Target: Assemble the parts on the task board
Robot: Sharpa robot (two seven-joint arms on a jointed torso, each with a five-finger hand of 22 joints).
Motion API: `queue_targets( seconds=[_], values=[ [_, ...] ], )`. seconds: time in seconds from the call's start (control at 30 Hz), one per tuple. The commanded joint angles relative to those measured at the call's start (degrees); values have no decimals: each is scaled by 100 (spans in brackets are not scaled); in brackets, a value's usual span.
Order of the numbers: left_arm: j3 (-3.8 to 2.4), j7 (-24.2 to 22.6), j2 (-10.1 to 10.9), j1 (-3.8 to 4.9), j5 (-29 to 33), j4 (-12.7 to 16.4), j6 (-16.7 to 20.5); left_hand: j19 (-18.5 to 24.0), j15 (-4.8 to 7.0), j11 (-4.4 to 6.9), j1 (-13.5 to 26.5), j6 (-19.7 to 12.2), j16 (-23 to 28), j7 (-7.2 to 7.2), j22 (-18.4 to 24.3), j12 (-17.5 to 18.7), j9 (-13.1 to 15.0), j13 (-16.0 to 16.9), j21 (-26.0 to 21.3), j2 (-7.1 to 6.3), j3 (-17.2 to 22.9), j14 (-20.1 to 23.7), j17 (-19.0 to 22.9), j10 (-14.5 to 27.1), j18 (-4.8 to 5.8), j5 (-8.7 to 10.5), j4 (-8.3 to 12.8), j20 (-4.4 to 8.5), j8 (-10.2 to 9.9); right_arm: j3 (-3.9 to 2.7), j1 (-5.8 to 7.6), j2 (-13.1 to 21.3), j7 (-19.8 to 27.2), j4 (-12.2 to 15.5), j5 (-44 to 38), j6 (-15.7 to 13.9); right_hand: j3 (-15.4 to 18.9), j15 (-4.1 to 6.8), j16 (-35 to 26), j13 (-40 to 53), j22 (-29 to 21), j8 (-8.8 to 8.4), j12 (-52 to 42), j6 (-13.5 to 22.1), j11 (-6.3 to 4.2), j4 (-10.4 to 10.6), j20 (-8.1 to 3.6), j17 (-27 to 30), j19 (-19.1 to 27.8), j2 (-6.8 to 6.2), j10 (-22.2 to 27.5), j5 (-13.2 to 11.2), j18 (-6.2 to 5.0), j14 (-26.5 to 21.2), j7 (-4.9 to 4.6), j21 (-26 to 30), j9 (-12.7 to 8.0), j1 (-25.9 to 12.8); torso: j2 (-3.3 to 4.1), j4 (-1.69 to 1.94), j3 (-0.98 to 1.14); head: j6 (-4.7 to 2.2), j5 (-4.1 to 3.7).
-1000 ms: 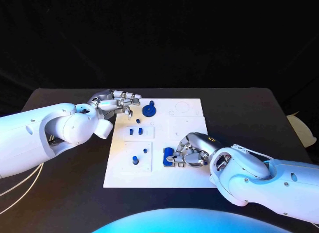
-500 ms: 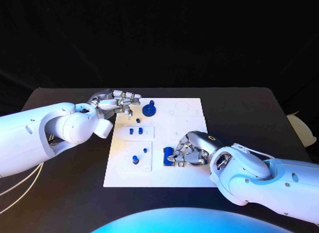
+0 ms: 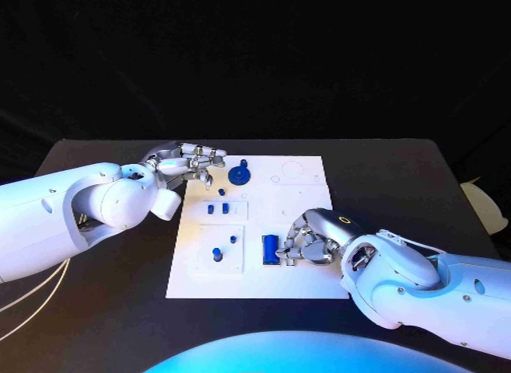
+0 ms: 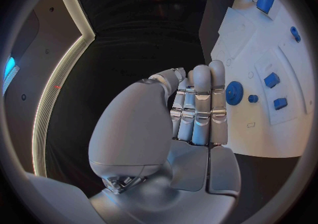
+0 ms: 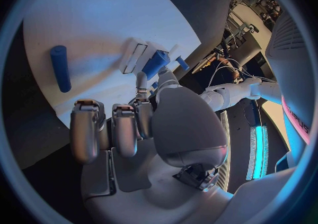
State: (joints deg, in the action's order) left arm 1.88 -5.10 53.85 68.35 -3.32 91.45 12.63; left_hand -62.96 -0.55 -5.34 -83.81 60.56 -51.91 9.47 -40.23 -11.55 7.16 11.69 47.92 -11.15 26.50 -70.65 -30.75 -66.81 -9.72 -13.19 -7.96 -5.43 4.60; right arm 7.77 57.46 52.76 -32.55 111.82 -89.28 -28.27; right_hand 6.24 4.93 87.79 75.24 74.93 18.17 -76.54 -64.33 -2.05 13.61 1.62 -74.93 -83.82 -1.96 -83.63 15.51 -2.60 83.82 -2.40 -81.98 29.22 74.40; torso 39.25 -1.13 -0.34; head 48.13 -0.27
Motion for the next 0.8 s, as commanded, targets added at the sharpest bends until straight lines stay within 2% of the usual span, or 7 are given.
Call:
queue_targets(
  seconds=[0.03,0.4,0.8],
  values=[
    [-3,-18,-8,2,24,13,-101,24,-7,11,9,-18,16,25,8,-26,-5,8,-19,52,-19,51,8,28,-86,-7,-8,-26,-6,1,-5,6,53,30,-72,3,23,37,20,397,1299,25,3,-1,0,3,-37,-1122,-322,-15,-33,-23,101,534,47,-33,5,7,-1,2,-3,7,0],
    [-2,-18,-8,2,24,15,-97,24,-7,11,9,-18,16,25,8,-26,-5,8,-19,52,-19,51,8,28,-86,-7,-8,-26,-6,4,-5,-17,187,39,89,297,72,33,20,405,1299,31,0,-2,4,40,-36,-1121,-322,-71,-38,-160,101,534,44,-33,18,5,-6,1,-15,19,8],
    [-2,-18,-2,2,24,18,-95,24,-7,11,9,-18,16,25,8,-26,-5,8,-19,52,-19,51,8,28,-86,-7,-8,-26,-6,6,-5,-76,209,15,115,375,81,33,21,411,1299,33,-5,-4,4,42,-35,-1124,-322,-88,-41,-194,102,534,44,-35,22,14,-2,5,-8,19,20]
  ],
)
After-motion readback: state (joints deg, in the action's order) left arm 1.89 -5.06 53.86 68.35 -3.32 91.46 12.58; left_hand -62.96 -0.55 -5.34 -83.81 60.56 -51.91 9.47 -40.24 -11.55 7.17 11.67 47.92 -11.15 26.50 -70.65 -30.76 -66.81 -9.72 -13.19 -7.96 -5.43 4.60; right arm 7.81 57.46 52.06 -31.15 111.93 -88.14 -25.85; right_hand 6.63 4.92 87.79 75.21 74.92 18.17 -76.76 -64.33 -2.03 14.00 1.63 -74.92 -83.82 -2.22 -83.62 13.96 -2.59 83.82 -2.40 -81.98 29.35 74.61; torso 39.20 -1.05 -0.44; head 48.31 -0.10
